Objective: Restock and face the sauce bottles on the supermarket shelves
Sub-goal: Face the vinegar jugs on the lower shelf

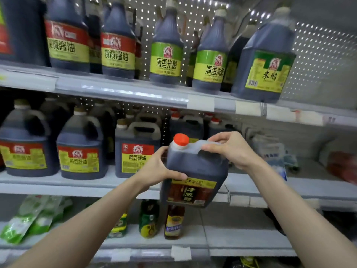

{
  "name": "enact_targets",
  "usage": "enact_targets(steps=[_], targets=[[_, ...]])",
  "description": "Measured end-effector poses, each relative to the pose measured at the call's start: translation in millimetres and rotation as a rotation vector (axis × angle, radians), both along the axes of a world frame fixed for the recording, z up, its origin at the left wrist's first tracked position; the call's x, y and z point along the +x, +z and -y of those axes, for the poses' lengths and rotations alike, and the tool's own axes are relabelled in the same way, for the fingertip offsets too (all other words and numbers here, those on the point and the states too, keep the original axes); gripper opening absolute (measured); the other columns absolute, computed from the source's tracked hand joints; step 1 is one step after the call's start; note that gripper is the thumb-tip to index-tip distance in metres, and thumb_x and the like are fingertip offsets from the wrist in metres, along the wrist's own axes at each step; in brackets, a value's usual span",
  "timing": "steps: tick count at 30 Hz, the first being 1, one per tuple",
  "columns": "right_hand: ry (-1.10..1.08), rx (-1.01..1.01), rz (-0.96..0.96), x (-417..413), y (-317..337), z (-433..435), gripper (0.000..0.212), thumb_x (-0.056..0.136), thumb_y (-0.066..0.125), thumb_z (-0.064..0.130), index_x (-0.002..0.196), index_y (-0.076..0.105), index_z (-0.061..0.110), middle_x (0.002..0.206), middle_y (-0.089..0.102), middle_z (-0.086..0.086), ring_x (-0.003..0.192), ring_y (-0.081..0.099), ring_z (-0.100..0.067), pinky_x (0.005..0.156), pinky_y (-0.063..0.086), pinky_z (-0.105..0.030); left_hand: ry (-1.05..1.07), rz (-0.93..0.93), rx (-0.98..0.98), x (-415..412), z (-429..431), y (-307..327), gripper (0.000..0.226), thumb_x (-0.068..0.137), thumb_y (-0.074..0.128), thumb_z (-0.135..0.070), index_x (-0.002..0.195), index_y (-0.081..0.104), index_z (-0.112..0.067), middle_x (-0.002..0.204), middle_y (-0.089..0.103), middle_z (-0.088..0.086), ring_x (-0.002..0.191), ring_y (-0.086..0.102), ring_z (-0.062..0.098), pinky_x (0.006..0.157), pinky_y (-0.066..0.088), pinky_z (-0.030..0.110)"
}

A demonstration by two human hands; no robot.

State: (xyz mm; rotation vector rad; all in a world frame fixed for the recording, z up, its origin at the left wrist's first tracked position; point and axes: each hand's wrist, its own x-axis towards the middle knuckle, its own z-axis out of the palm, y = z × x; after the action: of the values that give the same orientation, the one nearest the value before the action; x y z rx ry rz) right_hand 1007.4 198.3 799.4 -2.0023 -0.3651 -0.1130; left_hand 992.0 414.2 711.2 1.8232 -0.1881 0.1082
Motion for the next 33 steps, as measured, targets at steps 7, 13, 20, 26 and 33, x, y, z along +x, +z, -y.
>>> enact_targets(steps=[7,13,20,26,33], targets=[[0.026,-0.07,0.028,88,-21,4,0.02,0.068,0.086,0.019,0.081,0.071,0.013,0.078,0.07,-0.002,0.078,0.065,-0.016,0.07,0.052,-0.022,0.029,-0.046,-0.131,65,15,-22,0.073,0.058,0.087,0.002,0.112,0.05,-0.031,0.109,0.066,-0.007,0.098,0.064,0.006,0.069,0.052,0.015],[0.058,-0.075,0.036,134,-21,3,0.027,0.066,0.087,0.024,0.086,0.069,0.017,0.088,0.069,0.002,0.087,0.065,-0.012,0.074,0.052,-0.019,0.07,-0.068,-0.17,99,15,-24,0.089,0.056,0.089,-0.003,0.133,0.045,-0.014,0.109,0.068,-0.001,0.091,0.068,0.005,0.067,0.054,0.017],[0.012,0.029,0.039,150,-34,-3,0.037,0.074,0.082,0.025,0.104,0.07,0.008,0.102,0.069,-0.005,0.094,0.064,-0.017,0.077,0.052,-0.025,0.052,-0.066,-0.195,110,12,-30,0.082,0.064,0.085,-0.016,0.136,0.045,-0.015,0.111,0.069,-0.002,0.095,0.069,0.01,0.071,0.055,0.02],[-0.005,0.102,0.058,149,-53,-2,0.035,0.082,0.075,0.027,0.115,0.062,0.026,0.123,0.059,0.001,0.115,0.053,-0.018,0.091,0.046,-0.03,0.101,-0.072,-0.339,114,21,-45,0.052,0.079,0.075,-0.018,0.126,0.053,-0.019,0.107,0.071,0.001,0.094,0.069,0.013,0.076,0.055,0.026],[-0.04,0.265,-0.022,128,-94,6,0.081,0.081,0.074,0.033,0.148,0.03,0.024,0.132,0.05,0.008,0.113,0.051,-0.013,0.088,0.047,-0.028,0.098,-0.02,-0.254,105,34,-73,0.078,0.068,0.073,-0.045,0.138,0.039,-0.033,0.12,0.064,-0.007,0.109,0.062,0.009,0.089,0.052,0.029]])
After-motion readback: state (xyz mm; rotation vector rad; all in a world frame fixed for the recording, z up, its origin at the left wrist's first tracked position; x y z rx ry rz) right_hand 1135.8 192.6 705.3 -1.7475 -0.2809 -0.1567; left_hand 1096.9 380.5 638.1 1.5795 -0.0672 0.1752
